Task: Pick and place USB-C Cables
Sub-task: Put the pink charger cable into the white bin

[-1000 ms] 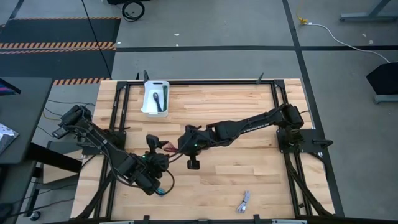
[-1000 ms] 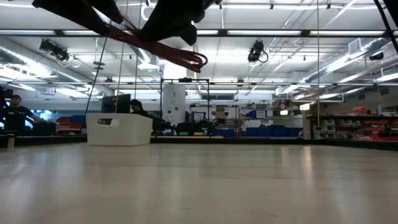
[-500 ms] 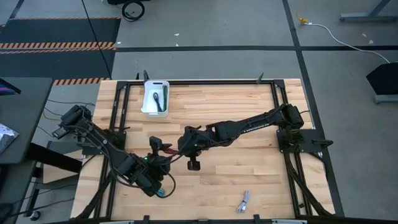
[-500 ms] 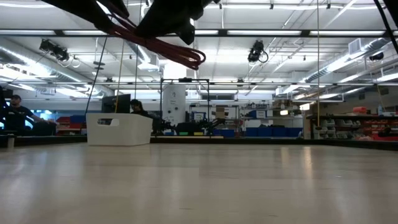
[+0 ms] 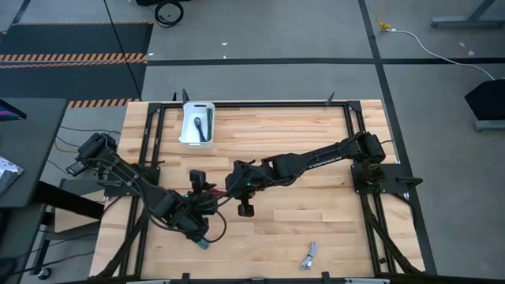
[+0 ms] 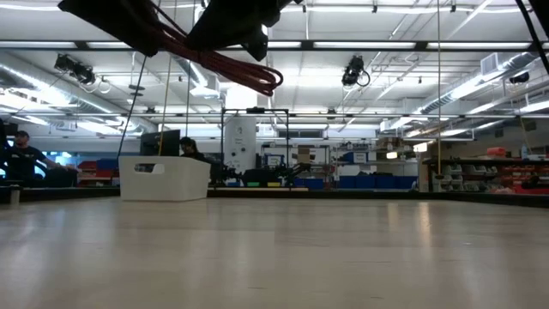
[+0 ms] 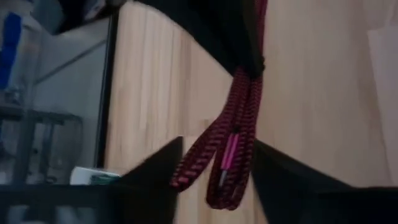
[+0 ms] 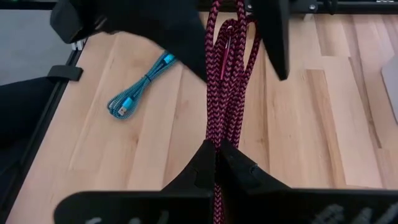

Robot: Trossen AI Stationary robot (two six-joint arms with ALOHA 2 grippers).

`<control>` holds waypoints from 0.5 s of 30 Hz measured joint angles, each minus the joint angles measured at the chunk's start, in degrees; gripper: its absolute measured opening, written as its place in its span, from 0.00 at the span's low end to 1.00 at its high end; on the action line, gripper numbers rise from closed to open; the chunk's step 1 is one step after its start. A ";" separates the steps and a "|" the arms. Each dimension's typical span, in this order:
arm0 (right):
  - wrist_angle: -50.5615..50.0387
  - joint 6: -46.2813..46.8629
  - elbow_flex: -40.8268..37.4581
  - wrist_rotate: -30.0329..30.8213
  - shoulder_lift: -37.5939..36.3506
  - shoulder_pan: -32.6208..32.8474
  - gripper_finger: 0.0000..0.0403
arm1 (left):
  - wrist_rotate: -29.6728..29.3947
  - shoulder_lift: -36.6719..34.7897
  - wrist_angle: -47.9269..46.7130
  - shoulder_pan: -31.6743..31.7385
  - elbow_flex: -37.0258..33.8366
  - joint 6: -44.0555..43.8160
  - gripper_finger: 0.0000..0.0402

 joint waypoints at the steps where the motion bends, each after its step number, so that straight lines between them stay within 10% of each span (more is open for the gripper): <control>1: -0.02 -0.03 0.00 0.01 0.00 0.00 0.02 | 0.30 0.00 0.04 0.19 0.01 -0.71 0.35; 5: 0.08 -0.01 0.00 0.04 0.00 -0.04 0.02 | 1.28 0.00 0.03 0.04 0.00 -1.42 0.09; 15: 0.20 -0.47 0.00 0.33 0.00 -0.02 0.07 | 1.60 0.00 0.10 0.06 0.00 -2.75 0.09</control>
